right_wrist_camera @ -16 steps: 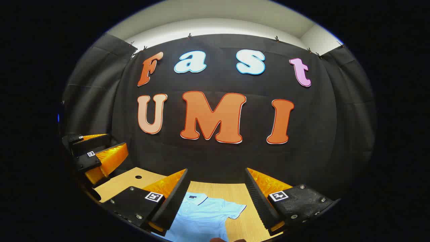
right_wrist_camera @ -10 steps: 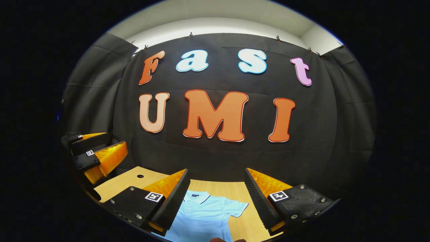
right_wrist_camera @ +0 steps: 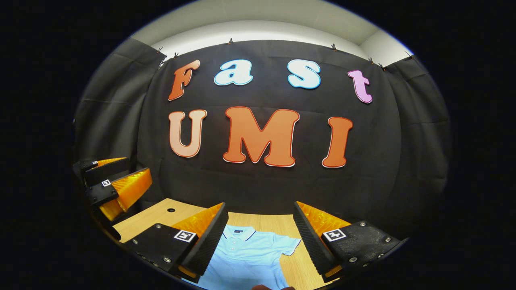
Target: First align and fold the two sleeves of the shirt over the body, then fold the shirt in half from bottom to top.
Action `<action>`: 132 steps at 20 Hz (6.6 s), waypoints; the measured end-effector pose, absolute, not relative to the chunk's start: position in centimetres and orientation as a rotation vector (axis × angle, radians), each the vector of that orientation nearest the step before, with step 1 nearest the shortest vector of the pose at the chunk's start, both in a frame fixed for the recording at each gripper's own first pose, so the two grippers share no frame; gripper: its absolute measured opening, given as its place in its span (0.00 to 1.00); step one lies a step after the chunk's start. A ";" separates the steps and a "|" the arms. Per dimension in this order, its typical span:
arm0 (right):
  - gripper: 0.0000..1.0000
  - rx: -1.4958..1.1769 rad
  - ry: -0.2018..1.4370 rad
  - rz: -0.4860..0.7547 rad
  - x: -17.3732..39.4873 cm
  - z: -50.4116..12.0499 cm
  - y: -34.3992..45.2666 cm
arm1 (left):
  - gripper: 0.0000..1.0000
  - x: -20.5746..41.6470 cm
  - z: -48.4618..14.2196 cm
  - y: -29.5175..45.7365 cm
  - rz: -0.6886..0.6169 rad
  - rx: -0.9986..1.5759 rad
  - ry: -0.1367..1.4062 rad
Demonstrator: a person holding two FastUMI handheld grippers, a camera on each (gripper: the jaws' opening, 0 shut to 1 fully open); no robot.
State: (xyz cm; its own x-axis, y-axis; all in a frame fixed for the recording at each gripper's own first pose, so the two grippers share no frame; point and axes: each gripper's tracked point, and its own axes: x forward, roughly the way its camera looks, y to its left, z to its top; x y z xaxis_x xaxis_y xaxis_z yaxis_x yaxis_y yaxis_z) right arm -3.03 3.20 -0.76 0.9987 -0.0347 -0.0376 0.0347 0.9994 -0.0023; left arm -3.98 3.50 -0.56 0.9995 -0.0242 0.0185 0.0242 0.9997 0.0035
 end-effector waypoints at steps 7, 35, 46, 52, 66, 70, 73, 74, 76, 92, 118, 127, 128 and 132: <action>0.99 -0.021 0.149 -0.108 -2.4 -4.1 0.9 | 0.99 -4.5 -0.9 4.1 -0.036 -0.016 -0.022; 0.80 0.073 1.128 -0.033 17.0 -33.7 -9.0 | 1.00 0.7 -5.7 3.4 0.270 0.102 0.161; 0.72 0.125 1.281 -0.079 19.7 -40.1 -10.6 | 1.00 -0.4 -6.3 3.3 0.370 0.161 0.233; 0.54 0.136 1.317 -0.095 19.8 -41.7 -10.8 | 0.99 -0.7 -5.6 2.0 0.373 0.183 0.235; 0.06 0.272 1.294 -0.043 20.4 -40.6 -9.1 | 1.00 -2.5 -4.8 1.4 0.395 0.205 0.236; 0.06 0.314 1.252 0.004 21.1 -38.7 -8.0 | 0.99 -2.5 -5.4 1.0 0.393 0.197 0.247; 0.05 0.333 1.234 0.044 21.4 -37.3 -6.9 | 0.99 -2.3 -5.2 0.8 0.388 0.203 0.246; 0.05 0.345 1.229 0.059 21.4 -36.7 -6.3 | 1.00 -2.2 -5.6 0.6 0.385 0.198 0.251; 0.05 0.368 1.214 0.099 21.8 -35.6 -4.8 | 1.00 -2.1 -6.0 0.3 0.382 0.193 0.259; 0.05 0.390 1.224 0.314 23.6 -34.6 7.9 | 0.99 -1.2 -8.8 0.9 0.411 0.161 0.350; 0.87 0.359 0.974 0.334 17.2 -24.5 8.9 | 1.00 1.5 -19.0 10.2 0.191 -0.106 0.499; 0.94 0.339 0.878 0.120 12.0 -22.8 4.9 | 0.98 6.4 -29.1 15.7 0.136 -0.203 0.764; 0.95 0.359 0.888 0.092 10.9 -23.1 4.8 | 0.96 7.0 -30.4 15.7 0.124 -0.215 0.787; 0.97 0.398 0.896 -0.011 7.1 -24.6 2.8 | 0.99 8.7 -35.6 15.4 0.072 -0.262 0.924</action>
